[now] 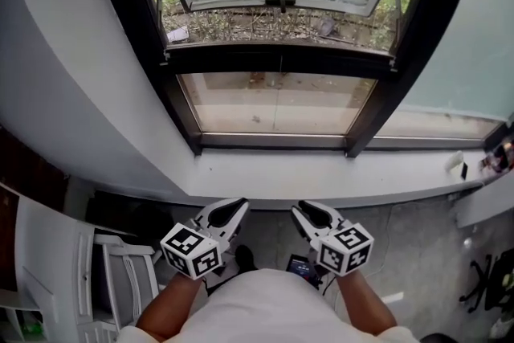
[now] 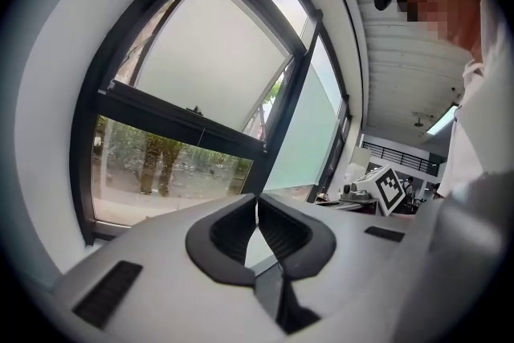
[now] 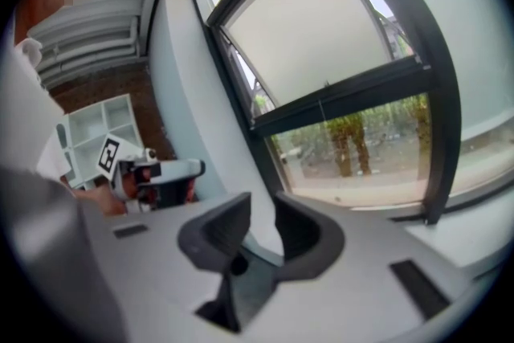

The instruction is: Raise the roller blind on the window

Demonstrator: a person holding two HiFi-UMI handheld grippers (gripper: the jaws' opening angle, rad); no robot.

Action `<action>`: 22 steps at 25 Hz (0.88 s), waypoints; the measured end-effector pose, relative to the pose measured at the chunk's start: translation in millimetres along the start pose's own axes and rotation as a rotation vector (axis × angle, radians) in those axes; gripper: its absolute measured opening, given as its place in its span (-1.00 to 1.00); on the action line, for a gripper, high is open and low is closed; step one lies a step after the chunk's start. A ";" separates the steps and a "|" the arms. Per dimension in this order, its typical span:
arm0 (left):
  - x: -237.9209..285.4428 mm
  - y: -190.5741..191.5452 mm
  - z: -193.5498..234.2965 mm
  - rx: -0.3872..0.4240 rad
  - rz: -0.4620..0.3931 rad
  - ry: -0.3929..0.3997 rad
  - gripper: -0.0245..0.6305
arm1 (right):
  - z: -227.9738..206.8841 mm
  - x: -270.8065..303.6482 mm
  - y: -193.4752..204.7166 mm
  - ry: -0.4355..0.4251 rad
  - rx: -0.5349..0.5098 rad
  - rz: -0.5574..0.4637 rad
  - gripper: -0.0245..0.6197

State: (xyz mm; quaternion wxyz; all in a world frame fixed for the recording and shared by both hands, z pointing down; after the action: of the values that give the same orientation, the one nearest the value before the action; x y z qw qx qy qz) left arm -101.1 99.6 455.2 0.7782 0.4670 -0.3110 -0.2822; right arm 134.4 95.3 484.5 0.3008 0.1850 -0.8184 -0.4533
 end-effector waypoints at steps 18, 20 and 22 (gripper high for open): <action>0.3 -13.1 99.7 -0.038 0.037 0.072 -0.83 | 19.4 99.6 -24.2 0.057 0.007 0.020 -0.66; 3.0 -12.8 102.7 -0.045 0.039 0.070 -0.83 | 15.3 103.0 -24.9 0.058 0.011 0.027 -0.66; 7.0 -13.2 105.6 -0.049 0.040 0.062 -0.83 | 9.6 107.6 -27.3 0.051 0.012 0.032 -0.66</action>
State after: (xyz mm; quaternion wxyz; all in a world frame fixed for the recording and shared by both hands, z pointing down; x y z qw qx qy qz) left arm -177.5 30.9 484.0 0.8042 0.4500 -0.2889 -0.2593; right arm 48.1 25.2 492.2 0.3277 0.1853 -0.8161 -0.4385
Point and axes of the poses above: the fingertips, and each gripper's own axes: x forward along the fingers, z to its left, y out of its underside, the point moved 9 cm from there along -x, backward along the fingers, and after that the axes turned 4 degrees about -y, right-handed, at the moved point
